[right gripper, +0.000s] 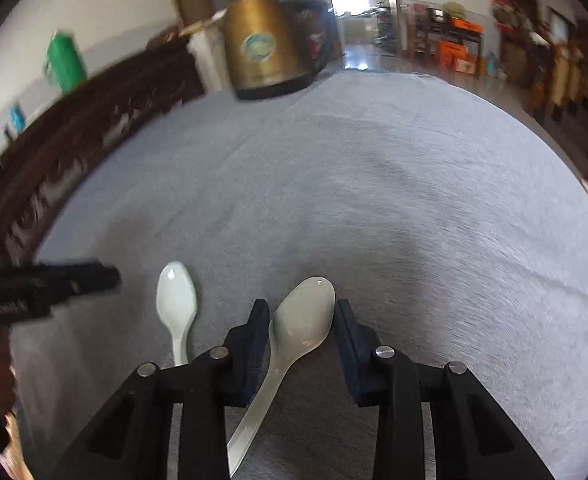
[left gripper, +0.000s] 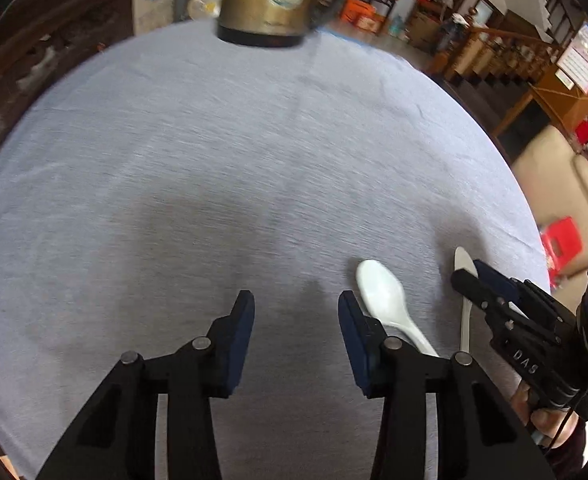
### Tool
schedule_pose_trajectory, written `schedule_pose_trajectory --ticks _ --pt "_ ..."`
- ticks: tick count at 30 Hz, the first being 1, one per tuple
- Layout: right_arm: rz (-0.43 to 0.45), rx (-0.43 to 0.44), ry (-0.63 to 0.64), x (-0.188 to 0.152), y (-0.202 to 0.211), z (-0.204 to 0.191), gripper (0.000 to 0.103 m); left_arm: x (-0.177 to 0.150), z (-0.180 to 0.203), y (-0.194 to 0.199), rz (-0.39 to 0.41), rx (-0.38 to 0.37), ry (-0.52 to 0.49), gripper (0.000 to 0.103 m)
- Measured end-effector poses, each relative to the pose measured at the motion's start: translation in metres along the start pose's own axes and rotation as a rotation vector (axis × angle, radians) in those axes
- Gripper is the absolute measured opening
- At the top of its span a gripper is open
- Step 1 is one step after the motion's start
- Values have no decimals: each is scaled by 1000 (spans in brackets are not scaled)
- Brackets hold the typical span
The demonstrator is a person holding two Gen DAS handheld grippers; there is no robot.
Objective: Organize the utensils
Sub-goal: 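Close the left gripper on the second white plastic spoon, then lift both held spoons and carry them over the holder cup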
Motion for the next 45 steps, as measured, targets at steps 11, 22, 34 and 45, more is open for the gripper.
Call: schedule_pose_trajectory --ticks 11,22,34,45 --pt "115 110 -241 -8 35 41 36 22 42 -24 -4 -48 -65 26" --pt "127 142 -309 -25 43 45 35 14 50 -21 10 -192 -33 32" --pt "165 212 -434 -28 42 69 36 18 58 -29 52 -313 -12 44" --pt "175 193 -397 -28 43 66 36 23 82 -40 68 -230 -136 6"
Point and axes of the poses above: each gripper's, at about its wrist camera, not at the fingertips, and y roughly against the way its jaws point, z to its right, x to its top, the point moved 6 cm from there along -y, roughly the way its jaws point, and after that the axes turned 3 degrees about -y, right-handed, at the moved point
